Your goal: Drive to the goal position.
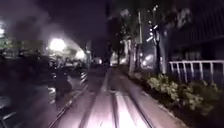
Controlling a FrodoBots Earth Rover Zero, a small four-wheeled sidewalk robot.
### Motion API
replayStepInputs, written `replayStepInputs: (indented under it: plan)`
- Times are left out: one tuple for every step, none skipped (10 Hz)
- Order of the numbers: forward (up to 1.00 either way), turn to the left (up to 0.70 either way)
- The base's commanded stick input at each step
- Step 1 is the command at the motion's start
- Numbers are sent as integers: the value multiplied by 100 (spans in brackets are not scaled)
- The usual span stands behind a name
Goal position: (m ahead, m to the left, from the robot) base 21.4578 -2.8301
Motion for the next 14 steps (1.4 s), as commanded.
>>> replayStepInputs:
  plan:
    - [45,0]
    - [45,0]
    - [45,0]
    - [45,0]
    - [45,0]
    - [45,0]
    - [45,0]
    - [45,0]
    - [45,0]
    - [45,0]
    - [45,0]
    - [45,0]
    - [45,0]
    - [45,0]
